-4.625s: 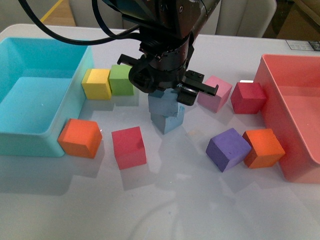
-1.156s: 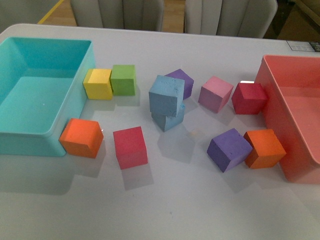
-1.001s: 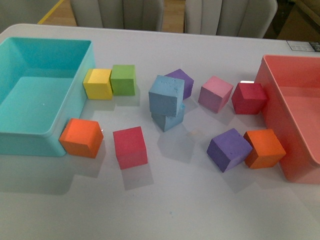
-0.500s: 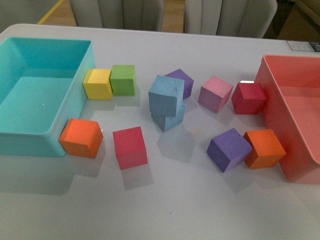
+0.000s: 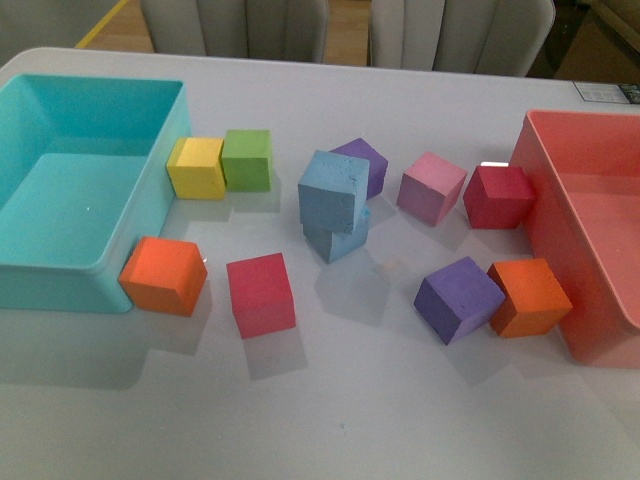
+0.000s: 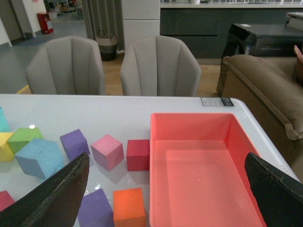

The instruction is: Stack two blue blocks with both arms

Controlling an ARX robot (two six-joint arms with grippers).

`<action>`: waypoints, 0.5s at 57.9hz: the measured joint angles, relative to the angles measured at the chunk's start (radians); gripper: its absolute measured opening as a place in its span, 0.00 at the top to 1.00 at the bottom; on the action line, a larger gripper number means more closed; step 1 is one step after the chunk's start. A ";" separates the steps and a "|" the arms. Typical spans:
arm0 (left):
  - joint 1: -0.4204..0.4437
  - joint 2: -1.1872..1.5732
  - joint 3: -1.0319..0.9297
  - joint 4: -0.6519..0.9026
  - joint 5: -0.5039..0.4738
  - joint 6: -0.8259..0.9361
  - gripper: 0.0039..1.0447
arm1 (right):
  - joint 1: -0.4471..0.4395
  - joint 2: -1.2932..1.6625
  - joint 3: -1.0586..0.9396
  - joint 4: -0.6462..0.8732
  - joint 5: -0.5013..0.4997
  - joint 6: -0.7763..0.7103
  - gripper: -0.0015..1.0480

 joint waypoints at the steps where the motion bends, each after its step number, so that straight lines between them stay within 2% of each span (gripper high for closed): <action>1: 0.000 0.000 0.000 0.000 0.000 0.000 0.63 | 0.000 0.000 0.000 0.000 0.000 0.000 0.09; 8: 0.000 0.000 0.000 0.000 0.000 0.000 0.41 | 0.000 0.000 0.000 0.000 0.000 0.000 0.09; 10: 0.000 0.000 0.000 0.000 0.000 0.000 0.31 | 0.000 0.000 0.000 0.000 0.000 0.000 0.09; 15: 0.000 0.000 0.000 0.000 0.000 0.000 0.14 | 0.000 0.000 0.000 0.000 0.000 0.000 0.09; 18: 0.000 0.000 0.000 0.000 0.000 0.001 0.07 | 0.000 0.000 0.000 0.000 0.000 0.000 0.09; 29: 0.000 0.000 0.000 0.000 0.000 0.002 0.08 | 0.000 0.000 0.000 0.000 0.000 0.000 0.09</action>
